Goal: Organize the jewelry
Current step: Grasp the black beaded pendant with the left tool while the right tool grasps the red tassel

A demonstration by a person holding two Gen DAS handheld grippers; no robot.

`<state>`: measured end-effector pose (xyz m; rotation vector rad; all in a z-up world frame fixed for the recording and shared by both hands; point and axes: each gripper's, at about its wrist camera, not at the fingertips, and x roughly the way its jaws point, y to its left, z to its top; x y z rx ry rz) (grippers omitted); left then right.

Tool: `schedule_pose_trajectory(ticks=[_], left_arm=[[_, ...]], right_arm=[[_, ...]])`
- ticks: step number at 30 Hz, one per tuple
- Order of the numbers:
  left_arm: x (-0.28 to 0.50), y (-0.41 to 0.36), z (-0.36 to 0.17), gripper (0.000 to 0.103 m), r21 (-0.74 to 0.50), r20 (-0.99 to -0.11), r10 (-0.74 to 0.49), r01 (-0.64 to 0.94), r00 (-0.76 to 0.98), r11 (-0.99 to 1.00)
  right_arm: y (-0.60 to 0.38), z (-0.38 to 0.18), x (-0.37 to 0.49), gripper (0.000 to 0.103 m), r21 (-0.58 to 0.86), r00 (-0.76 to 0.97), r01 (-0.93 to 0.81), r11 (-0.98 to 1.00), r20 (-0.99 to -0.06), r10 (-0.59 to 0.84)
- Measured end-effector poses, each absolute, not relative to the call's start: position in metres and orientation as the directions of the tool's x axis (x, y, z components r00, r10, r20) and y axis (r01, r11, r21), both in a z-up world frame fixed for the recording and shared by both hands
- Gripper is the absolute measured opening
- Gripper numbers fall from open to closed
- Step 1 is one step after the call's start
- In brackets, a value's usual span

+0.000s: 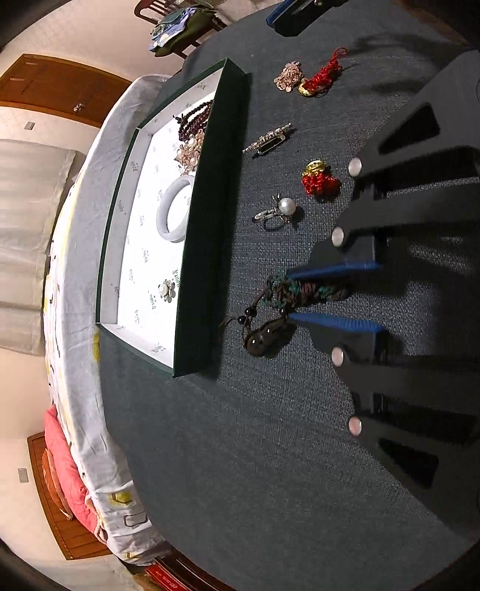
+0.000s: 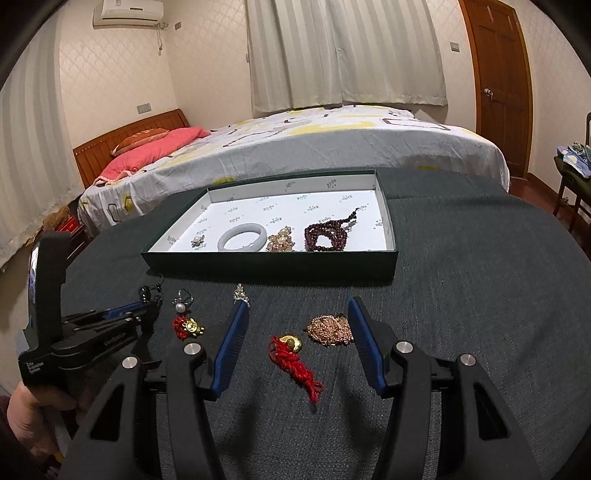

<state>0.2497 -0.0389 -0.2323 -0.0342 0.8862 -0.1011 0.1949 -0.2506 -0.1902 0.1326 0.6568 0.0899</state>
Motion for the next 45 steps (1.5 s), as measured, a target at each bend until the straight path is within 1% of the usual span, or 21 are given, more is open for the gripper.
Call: schedule_pose_trajectory(ticks=[1,5,17,27,30,31,32,35,37,38,39,45], left_arm=[[0.25,-0.038,-0.232,0.013,-0.077,-0.771,-0.108,0.075,0.628,0.994],[0.247,-0.035,-0.229,0.012,-0.049,-0.762,-0.086,0.075,0.642,0.996],[0.235,-0.007,-0.208,0.011,-0.021,-0.725,-0.042,0.039,0.688,0.999],[0.227,0.02,-0.202,0.011,-0.023,-0.715,-0.009,-0.012,0.699,1.0],[0.226,0.021,-0.202,0.011,-0.028,-0.715,-0.011,-0.012,0.699,1.0],[0.226,0.021,-0.202,0.011,-0.029,-0.714,-0.012,-0.011,0.7,1.0],[0.225,0.02,-0.202,0.011,-0.028,-0.713,-0.013,-0.01,0.701,1.0],[0.225,0.018,-0.202,0.011,-0.029,-0.712,-0.014,-0.009,0.702,1.0],[0.225,0.018,-0.202,0.011,-0.029,-0.711,-0.014,-0.01,0.703,1.0],[0.225,0.018,-0.202,0.011,-0.031,-0.711,-0.016,-0.009,0.703,0.999],[0.225,0.018,-0.202,0.011,-0.032,-0.711,-0.018,-0.008,0.703,0.999],[0.224,0.019,-0.202,0.011,-0.031,-0.711,-0.017,-0.008,0.703,0.999]], right_arm=[[-0.251,-0.191,0.195,0.055,0.149,0.787,-0.04,0.988,-0.605,0.123],[-0.252,-0.194,0.197,0.055,0.141,0.778,-0.035,0.989,-0.618,0.115],[-0.231,-0.2,0.203,0.055,0.129,0.757,-0.081,0.988,-0.637,0.145],[-0.224,-0.212,0.211,0.054,0.11,0.7,-0.075,0.991,-0.702,0.131],[-0.225,-0.217,0.212,0.049,0.116,0.678,-0.071,0.991,-0.722,0.134],[-0.225,-0.218,0.213,0.044,0.117,0.67,-0.072,0.99,-0.73,0.135],[-0.226,-0.219,0.213,0.042,0.12,0.662,-0.074,0.99,-0.737,0.138],[-0.23,-0.223,0.214,0.031,0.137,0.64,-0.072,0.988,-0.754,0.151],[-0.231,-0.224,0.214,0.022,0.147,0.635,-0.07,0.987,-0.756,0.158],[-0.232,-0.225,0.213,0.02,0.152,0.633,-0.07,0.986,-0.757,0.162],[-0.233,-0.225,0.212,0.015,0.159,0.631,-0.071,0.985,-0.758,0.168],[-0.232,-0.221,0.208,0.011,0.157,0.648,-0.08,0.984,-0.742,0.171]])
